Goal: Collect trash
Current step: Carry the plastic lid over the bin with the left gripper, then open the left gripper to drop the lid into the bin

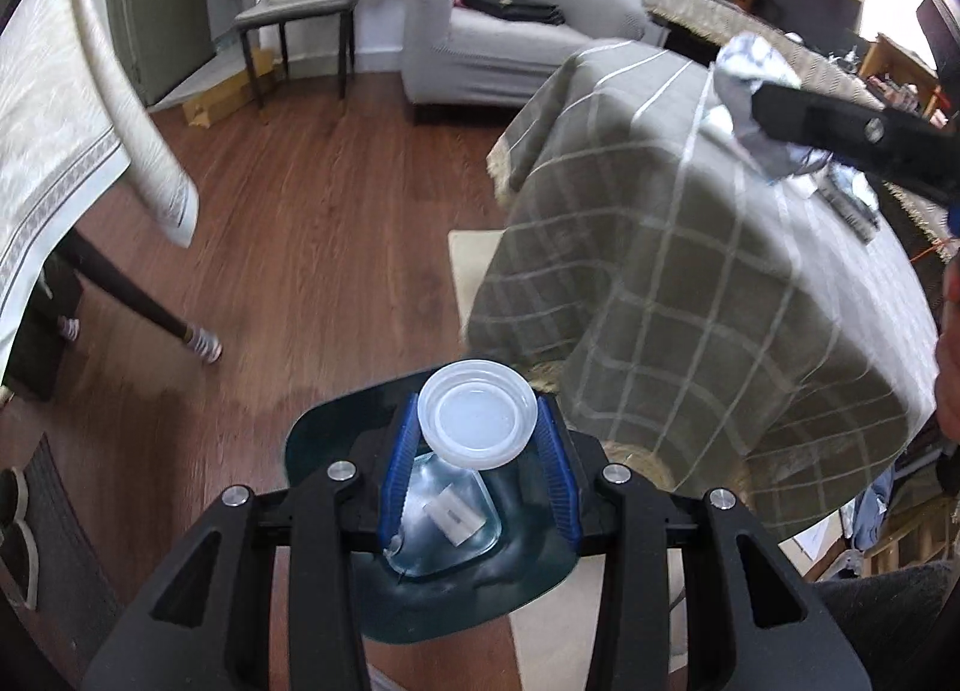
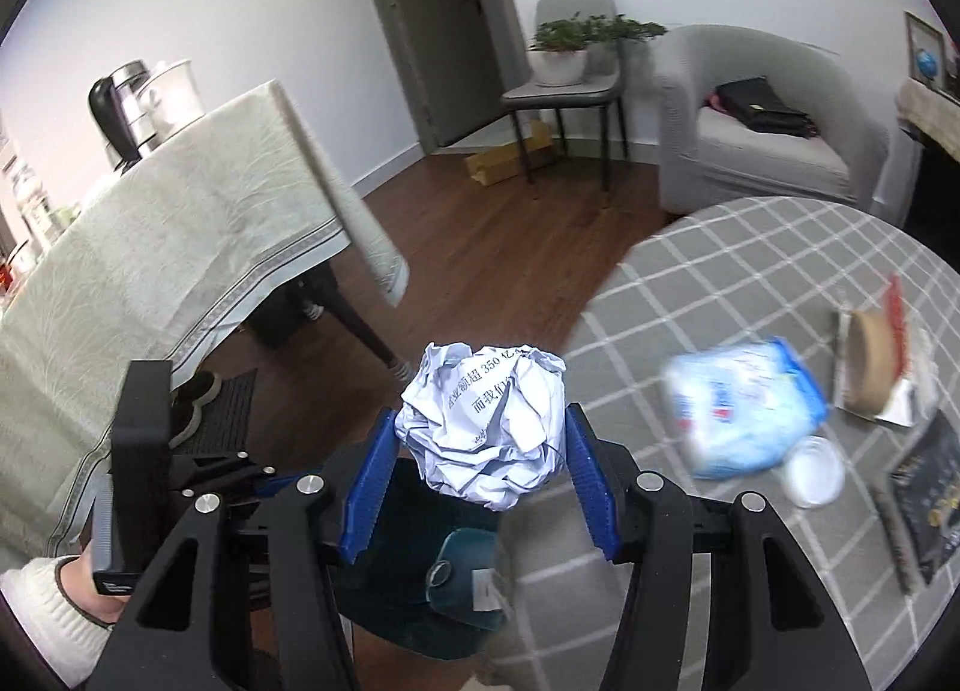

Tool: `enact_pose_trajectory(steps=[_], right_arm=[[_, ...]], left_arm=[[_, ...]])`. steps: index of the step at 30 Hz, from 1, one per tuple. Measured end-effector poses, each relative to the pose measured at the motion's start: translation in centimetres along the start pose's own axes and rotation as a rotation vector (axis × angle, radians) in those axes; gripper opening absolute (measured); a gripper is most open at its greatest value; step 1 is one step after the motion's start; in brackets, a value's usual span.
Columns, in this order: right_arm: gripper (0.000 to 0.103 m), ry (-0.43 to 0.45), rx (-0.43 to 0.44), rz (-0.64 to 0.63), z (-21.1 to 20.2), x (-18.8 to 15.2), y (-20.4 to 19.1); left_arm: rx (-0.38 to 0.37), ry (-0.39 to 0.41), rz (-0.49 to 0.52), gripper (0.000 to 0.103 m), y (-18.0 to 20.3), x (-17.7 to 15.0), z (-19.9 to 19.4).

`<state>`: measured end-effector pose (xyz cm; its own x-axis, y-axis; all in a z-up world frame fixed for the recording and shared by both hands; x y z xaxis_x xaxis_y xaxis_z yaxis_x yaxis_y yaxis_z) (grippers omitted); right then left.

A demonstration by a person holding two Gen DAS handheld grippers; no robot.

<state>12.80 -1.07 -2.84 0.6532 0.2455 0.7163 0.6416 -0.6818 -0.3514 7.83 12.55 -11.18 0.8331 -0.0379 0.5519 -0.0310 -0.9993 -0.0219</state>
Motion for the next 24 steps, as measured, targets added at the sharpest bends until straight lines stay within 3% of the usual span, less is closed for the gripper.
enact_pose_trajectory(steps=[17,24], right_arm=[[0.057,-0.097,0.059,-0.05,6.3,0.3,-4.5],[0.057,-0.212,0.09,-0.017,9.5,-1.3,-4.8]], left_arm=[[0.034,-0.197,0.017,0.042,-3.7,-6.1,4.5],[0.022,-0.246,0.003,0.041,-4.9,-7.9,5.7]])
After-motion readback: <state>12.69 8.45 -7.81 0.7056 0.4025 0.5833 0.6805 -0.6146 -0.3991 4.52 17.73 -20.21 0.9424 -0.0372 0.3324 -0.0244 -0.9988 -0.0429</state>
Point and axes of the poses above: each gripper's, at about its wrist camera, not at the fingertips, and z roughly the way its jaws point, y to its right, x to its top, the point moved 2 cm from there along z, roughly the way its jaws point, and after that the axes turned 10 degrees about x, right-handed, at the moved point
